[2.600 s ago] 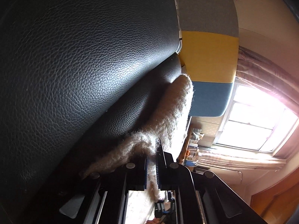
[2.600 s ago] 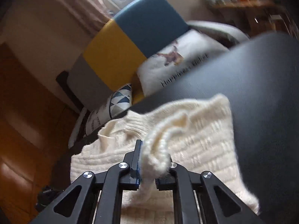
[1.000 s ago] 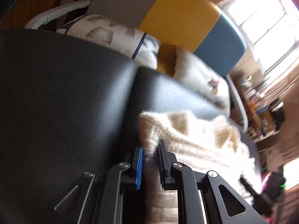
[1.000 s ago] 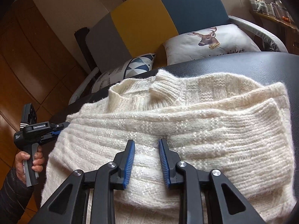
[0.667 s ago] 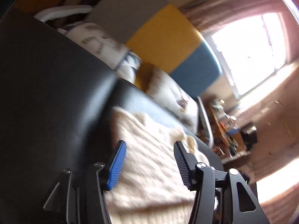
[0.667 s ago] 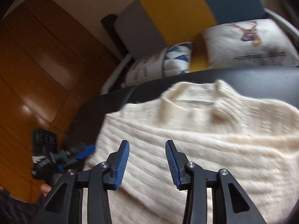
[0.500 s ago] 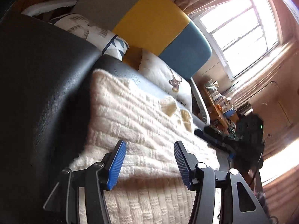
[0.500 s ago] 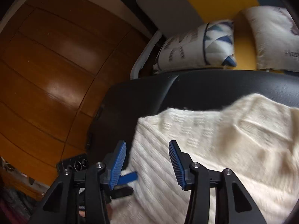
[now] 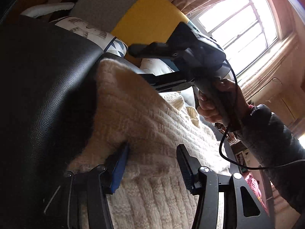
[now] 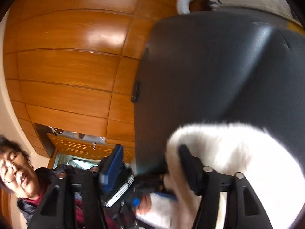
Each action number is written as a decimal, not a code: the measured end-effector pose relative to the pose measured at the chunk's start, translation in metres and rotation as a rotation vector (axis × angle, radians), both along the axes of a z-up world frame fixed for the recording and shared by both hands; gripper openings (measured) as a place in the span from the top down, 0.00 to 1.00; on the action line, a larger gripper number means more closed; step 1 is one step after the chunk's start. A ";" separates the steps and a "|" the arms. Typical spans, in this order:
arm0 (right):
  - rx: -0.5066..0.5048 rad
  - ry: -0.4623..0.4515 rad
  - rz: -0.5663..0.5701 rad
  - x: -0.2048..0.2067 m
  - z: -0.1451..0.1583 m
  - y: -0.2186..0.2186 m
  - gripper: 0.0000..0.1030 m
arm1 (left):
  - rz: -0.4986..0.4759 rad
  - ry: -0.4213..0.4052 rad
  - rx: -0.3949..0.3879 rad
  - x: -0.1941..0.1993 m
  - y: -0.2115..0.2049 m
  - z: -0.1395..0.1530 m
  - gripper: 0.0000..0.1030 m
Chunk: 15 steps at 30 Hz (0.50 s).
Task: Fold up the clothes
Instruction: 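Smooth the folded sweater with both open grippers near the collar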
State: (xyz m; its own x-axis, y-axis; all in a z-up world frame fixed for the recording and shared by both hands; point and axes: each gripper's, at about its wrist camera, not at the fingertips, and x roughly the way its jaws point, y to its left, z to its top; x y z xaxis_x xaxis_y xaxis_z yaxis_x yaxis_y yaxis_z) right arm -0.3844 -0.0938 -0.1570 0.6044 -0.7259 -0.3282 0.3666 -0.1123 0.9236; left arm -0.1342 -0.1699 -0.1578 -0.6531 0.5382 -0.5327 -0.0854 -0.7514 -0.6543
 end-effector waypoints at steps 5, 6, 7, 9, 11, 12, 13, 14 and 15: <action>-0.042 0.010 -0.296 -0.019 -0.019 0.017 0.46 | 0.000 0.001 -0.007 0.001 0.005 0.001 0.49; -0.032 0.028 -0.335 -0.021 -0.019 0.022 0.46 | 0.000 0.002 -0.007 0.002 0.005 0.002 0.49; -0.015 0.046 -0.366 -0.022 -0.018 0.026 0.47 | 0.001 0.002 -0.008 0.002 0.006 0.002 0.49; 0.028 0.114 -0.409 -0.020 -0.008 0.035 0.46 | 0.001 0.002 -0.014 0.003 0.006 0.002 0.49; 0.066 0.187 -0.444 -0.014 0.005 0.046 0.42 | 0.001 -0.001 -0.017 0.004 0.007 0.003 0.49; 0.070 0.215 -0.456 -0.012 0.013 0.053 0.42 | 0.002 -0.005 -0.015 0.004 0.006 0.004 0.49; 0.071 0.241 -0.464 -0.006 0.022 0.064 0.41 | 0.002 -0.010 -0.012 0.005 0.006 0.005 0.49; 0.080 0.273 -0.469 0.003 0.028 0.074 0.41 | 0.002 -0.014 -0.009 0.006 0.005 0.006 0.49; 0.090 0.304 -0.475 0.012 0.034 0.085 0.41 | 0.002 -0.018 -0.007 0.006 0.005 0.007 0.49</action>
